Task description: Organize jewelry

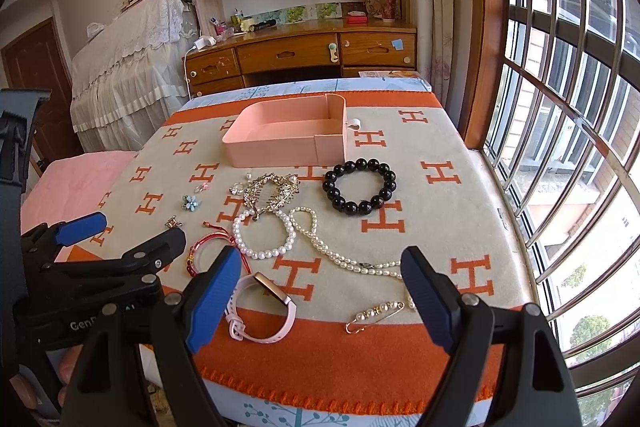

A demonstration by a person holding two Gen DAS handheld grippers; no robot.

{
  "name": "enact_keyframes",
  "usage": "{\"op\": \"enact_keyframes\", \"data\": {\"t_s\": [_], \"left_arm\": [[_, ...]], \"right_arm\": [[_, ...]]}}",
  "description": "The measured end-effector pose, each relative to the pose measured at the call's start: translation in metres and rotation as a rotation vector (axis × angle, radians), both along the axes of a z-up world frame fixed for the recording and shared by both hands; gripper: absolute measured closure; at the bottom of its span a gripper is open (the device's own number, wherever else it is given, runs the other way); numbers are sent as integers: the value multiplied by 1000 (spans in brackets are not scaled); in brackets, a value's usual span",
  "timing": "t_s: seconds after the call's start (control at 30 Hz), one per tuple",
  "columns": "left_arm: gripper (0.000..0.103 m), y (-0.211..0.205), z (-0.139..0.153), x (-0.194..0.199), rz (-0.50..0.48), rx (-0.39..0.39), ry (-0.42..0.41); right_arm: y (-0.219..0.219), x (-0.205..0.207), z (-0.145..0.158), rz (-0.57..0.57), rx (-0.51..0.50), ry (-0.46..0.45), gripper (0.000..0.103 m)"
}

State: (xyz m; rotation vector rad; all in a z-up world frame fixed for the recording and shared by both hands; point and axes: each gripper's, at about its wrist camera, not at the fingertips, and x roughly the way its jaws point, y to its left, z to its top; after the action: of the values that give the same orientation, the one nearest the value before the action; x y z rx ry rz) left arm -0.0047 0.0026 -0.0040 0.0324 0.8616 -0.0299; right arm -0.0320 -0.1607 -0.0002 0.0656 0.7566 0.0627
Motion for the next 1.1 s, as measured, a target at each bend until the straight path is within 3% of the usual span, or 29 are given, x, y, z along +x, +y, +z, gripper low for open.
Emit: {"op": "enact_keyframes", "data": {"t_s": [1.1], "left_arm": [[1, 4, -1, 2, 7, 1, 11]], "right_arm": [[4, -5, 1, 4, -6, -1, 20]]}}
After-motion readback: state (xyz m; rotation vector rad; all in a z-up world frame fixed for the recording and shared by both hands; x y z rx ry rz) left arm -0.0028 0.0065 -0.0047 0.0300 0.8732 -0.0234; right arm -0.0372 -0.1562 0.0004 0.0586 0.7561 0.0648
